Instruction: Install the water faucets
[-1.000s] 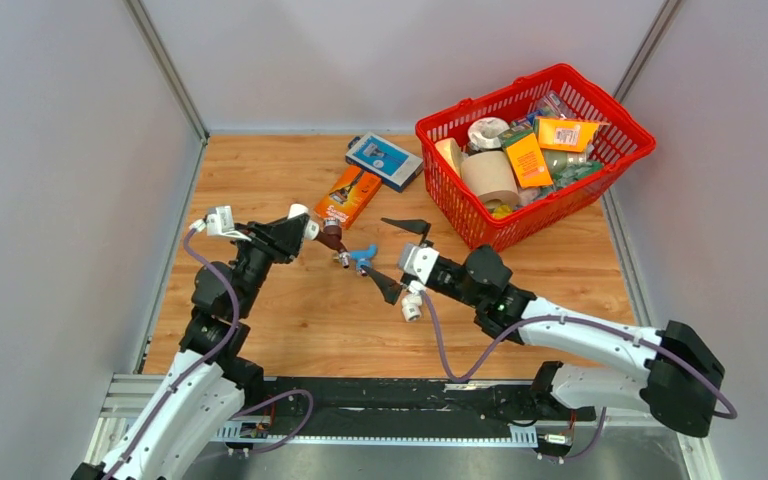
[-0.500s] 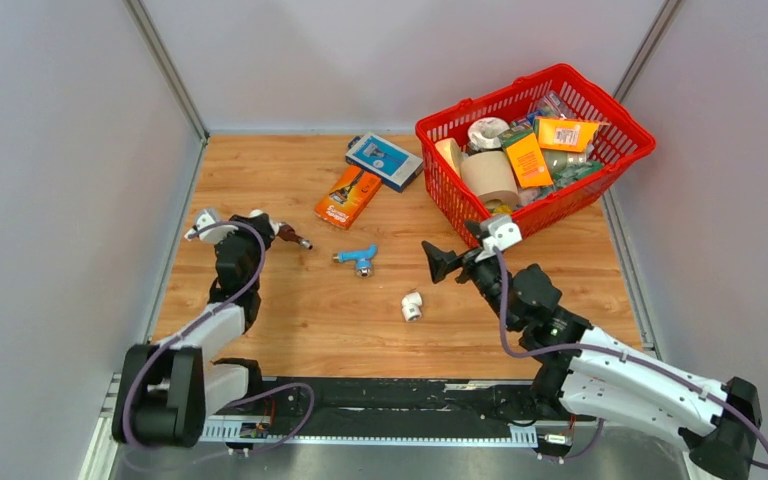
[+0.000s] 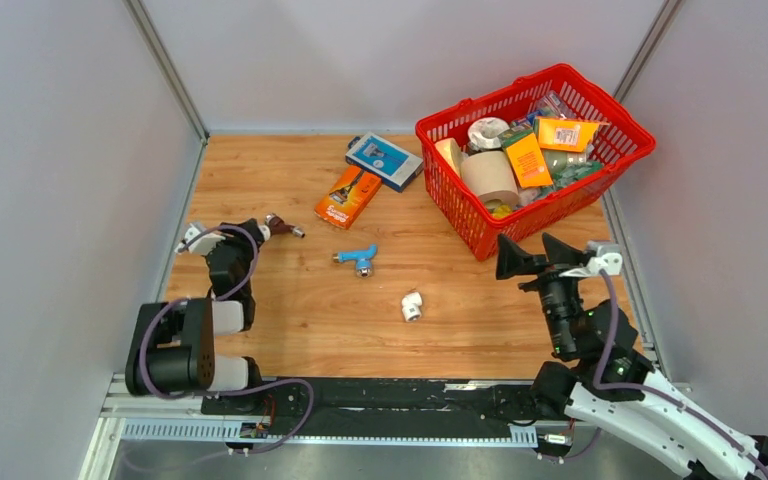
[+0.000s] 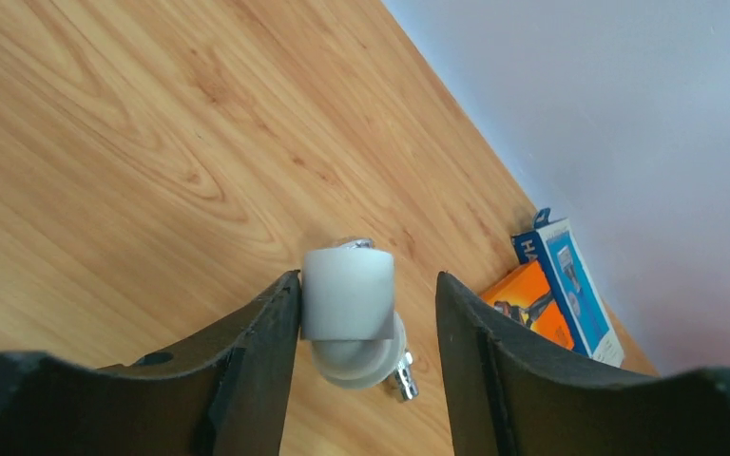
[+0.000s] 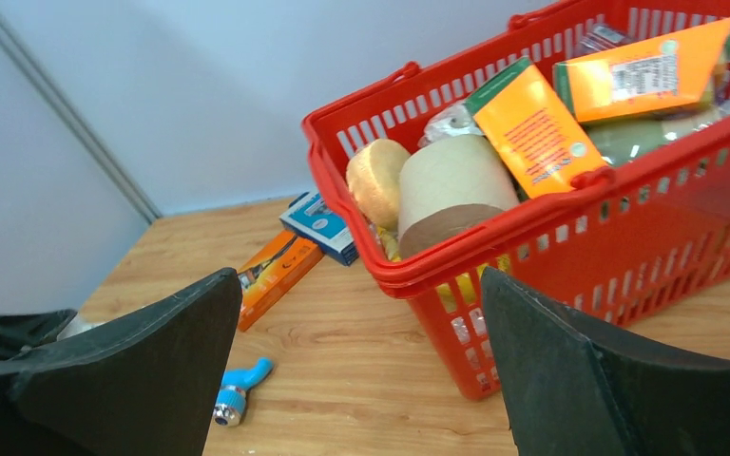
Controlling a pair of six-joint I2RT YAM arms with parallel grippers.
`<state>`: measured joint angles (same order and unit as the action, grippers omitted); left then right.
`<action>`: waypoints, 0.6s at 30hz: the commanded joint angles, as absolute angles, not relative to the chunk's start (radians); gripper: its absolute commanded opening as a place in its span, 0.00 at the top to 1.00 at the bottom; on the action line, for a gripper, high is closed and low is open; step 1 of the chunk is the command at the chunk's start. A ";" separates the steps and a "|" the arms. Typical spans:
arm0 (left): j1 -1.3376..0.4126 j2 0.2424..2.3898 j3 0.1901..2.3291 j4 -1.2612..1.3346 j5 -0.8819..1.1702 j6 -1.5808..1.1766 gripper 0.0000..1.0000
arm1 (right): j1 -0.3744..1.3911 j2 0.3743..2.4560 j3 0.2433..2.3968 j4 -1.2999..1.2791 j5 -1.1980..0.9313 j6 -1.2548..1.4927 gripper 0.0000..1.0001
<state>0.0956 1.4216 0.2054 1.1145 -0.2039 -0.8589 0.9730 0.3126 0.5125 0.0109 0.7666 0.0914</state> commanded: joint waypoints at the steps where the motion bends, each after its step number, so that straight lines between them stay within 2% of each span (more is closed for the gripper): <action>1: 0.103 1.192 0.264 0.749 -0.215 -0.741 0.39 | 0.971 0.235 0.512 -0.092 0.903 0.149 0.00; 6: 0.103 0.981 0.386 0.364 -0.316 -0.660 0.38 | 0.971 0.219 0.551 -0.176 0.974 0.189 0.00; 10: 0.103 0.892 0.478 0.089 -0.385 -0.663 0.36 | 0.971 0.219 0.581 -0.222 1.002 0.195 0.00; 13: 0.103 0.816 0.547 -0.111 -0.361 -0.624 0.35 | 0.973 0.213 0.613 -0.251 1.017 0.190 0.00; 18: 0.101 0.596 0.630 -0.282 -0.309 -0.512 0.34 | 0.973 0.192 0.650 -0.268 1.060 0.161 0.00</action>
<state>0.0971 0.7368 0.5373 -0.0608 -0.3382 -0.6495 0.9722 0.2211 0.5976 -0.2337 0.9966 0.1795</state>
